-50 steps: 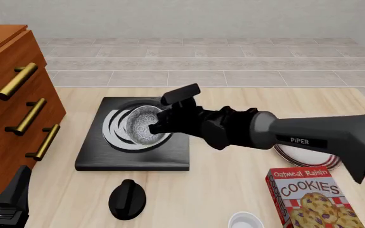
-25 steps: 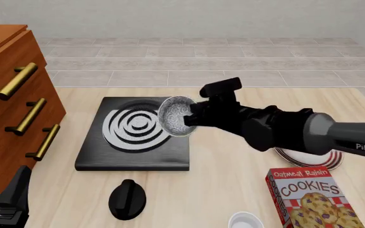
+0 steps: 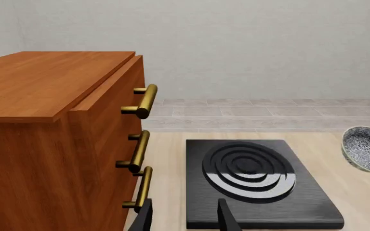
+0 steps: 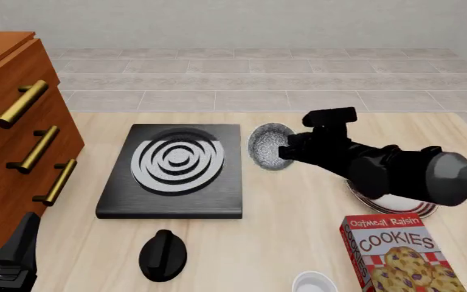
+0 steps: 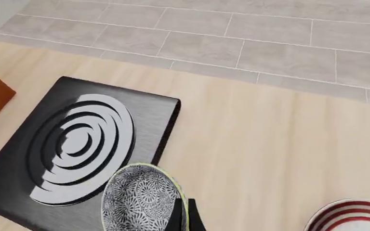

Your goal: Pick the akita bowl on the stove and place it on the plate.

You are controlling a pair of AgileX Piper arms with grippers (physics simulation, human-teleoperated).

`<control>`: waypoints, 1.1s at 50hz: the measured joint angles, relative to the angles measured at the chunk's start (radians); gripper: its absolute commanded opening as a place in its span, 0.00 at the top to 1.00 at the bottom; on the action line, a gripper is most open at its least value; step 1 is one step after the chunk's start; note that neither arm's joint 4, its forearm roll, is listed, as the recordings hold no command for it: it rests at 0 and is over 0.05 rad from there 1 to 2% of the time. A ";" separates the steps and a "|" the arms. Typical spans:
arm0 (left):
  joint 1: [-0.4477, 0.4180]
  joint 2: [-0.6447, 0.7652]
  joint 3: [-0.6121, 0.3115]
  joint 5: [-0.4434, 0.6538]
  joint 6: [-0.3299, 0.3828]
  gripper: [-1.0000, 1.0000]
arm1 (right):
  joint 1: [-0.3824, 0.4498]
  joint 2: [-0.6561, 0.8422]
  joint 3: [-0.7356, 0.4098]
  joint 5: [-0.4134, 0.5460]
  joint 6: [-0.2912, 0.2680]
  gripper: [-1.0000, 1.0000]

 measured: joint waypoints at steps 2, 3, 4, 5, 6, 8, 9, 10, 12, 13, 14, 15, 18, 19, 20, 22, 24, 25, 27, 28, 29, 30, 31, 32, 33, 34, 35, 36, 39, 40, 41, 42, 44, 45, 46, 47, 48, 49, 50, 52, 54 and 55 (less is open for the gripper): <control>0.000 0.000 0.000 0.000 0.000 0.00 | -0.018 -0.002 0.009 -0.005 0.001 1.00; 0.000 0.000 0.000 0.000 0.000 0.00 | -0.026 -0.003 0.014 -0.007 0.002 1.00; 0.000 0.000 0.000 0.000 0.000 0.00 | -0.035 -0.003 0.018 -0.009 0.002 1.00; 0.000 0.000 0.000 0.000 0.000 0.00 | -0.045 -0.004 0.022 -0.011 0.001 1.00; 0.000 0.000 0.000 0.000 0.000 0.00 | -0.055 -0.005 0.026 -0.013 0.001 1.00; 0.000 0.000 0.000 0.000 0.000 0.00 | -0.075 -0.005 0.036 -0.017 0.000 1.00; 0.000 0.000 0.000 0.000 0.000 0.00 | -0.086 -0.005 0.040 -0.019 0.000 1.00; 0.000 0.000 0.000 0.000 0.000 0.00 | -0.095 -0.005 0.045 -0.022 -0.002 1.00; 0.000 0.000 0.000 0.000 0.000 0.00 | -0.114 -0.004 0.054 -0.026 -0.003 1.00; 0.000 0.000 0.000 0.000 0.000 0.00 | -0.124 -0.002 0.058 -0.029 -0.004 1.00; 0.000 0.000 0.000 0.000 0.000 0.00 | -0.134 0.000 0.062 -0.032 -0.004 1.00; 0.000 0.000 0.000 0.000 0.000 0.00 | -0.144 0.001 0.065 -0.035 -0.004 1.00; 0.000 0.000 0.000 0.000 0.000 0.00 | -0.173 0.008 0.072 -0.041 -0.005 1.00; 0.000 0.000 0.000 0.000 0.000 0.00 | -0.184 0.010 0.073 -0.042 -0.005 1.00; 0.000 0.000 0.000 0.000 0.000 0.00 | -0.195 0.012 0.073 -0.043 -0.005 1.00; 0.000 0.000 0.000 0.000 0.000 0.00 | -0.215 0.016 0.073 -0.043 -0.005 1.00; 0.000 0.000 0.000 0.000 0.000 0.00 | -0.235 0.019 0.072 -0.043 -0.006 1.00; 0.000 0.000 0.000 0.000 0.000 0.00 | -0.245 0.021 0.071 -0.043 -0.007 1.00; 0.000 0.000 0.000 0.000 0.000 0.00 | -0.263 0.026 0.069 -0.044 -0.008 1.00; 0.000 0.000 0.000 0.000 0.000 0.00 | -0.272 0.028 0.069 -0.045 -0.008 1.00; 0.000 0.000 0.000 0.000 0.000 0.00 | -0.280 0.031 0.069 -0.046 -0.009 1.00; 0.000 0.000 0.000 0.000 0.000 0.00 | -0.288 0.034 0.068 -0.047 -0.009 1.00; 0.000 0.000 0.000 0.000 0.000 0.00 | -0.295 0.037 0.068 -0.048 -0.010 1.00; 0.000 0.000 0.000 0.000 0.000 0.00 | -0.303 0.040 0.067 -0.049 -0.011 1.00; 0.000 0.000 0.000 0.000 0.000 0.00 | -0.310 0.044 0.066 -0.049 -0.013 1.00; 0.000 0.000 0.000 0.000 0.000 0.00 | -0.318 0.048 0.065 -0.050 -0.015 1.00; 0.000 0.000 0.000 0.000 0.000 0.00 | -0.325 0.051 0.063 -0.049 -0.018 1.00; 0.000 0.000 0.000 0.000 0.000 0.00 | -0.332 0.055 0.062 -0.049 -0.021 1.00; 0.000 0.000 0.000 0.000 0.000 0.00 | -0.354 0.066 0.056 -0.046 -0.033 1.00; 0.000 0.000 0.000 0.000 0.000 0.00 | -0.361 0.069 0.054 -0.045 -0.037 1.00; 0.000 0.000 0.000 0.000 0.000 0.00 | -0.369 0.071 0.052 -0.043 -0.041 1.00; 0.000 0.000 0.000 0.000 0.000 0.00 | -0.376 0.072 0.051 -0.041 -0.045 1.00; 0.000 0.000 0.000 0.000 0.000 0.00 | -0.391 0.073 0.050 -0.038 -0.052 1.00; 0.000 0.000 0.000 0.000 0.000 0.00 | -0.398 0.073 0.050 -0.036 -0.056 1.00; 0.000 0.000 0.000 0.000 0.000 0.00 | -0.405 0.072 0.051 -0.035 -0.060 1.00; 0.000 0.000 0.000 0.000 0.000 0.00 | -0.412 0.072 0.051 -0.033 -0.063 1.00; 0.000 0.000 0.000 0.000 0.000 0.00 | -0.419 0.072 0.051 -0.031 -0.066 1.00; 0.000 0.000 0.000 0.000 0.000 0.00 | -0.426 0.071 0.051 -0.030 -0.070 1.00; 0.000 0.000 0.000 0.000 0.000 0.00 | -0.433 0.071 0.051 -0.029 -0.073 1.00; 0.000 0.000 0.000 0.000 0.000 0.00 | -0.446 0.072 0.051 -0.027 -0.079 1.00; 0.000 0.000 0.000 0.000 0.000 0.00 | -0.458 0.074 0.052 -0.027 -0.085 1.00; 0.000 0.000 0.000 0.000 0.000 0.00 | -0.465 0.076 0.052 -0.027 -0.088 1.00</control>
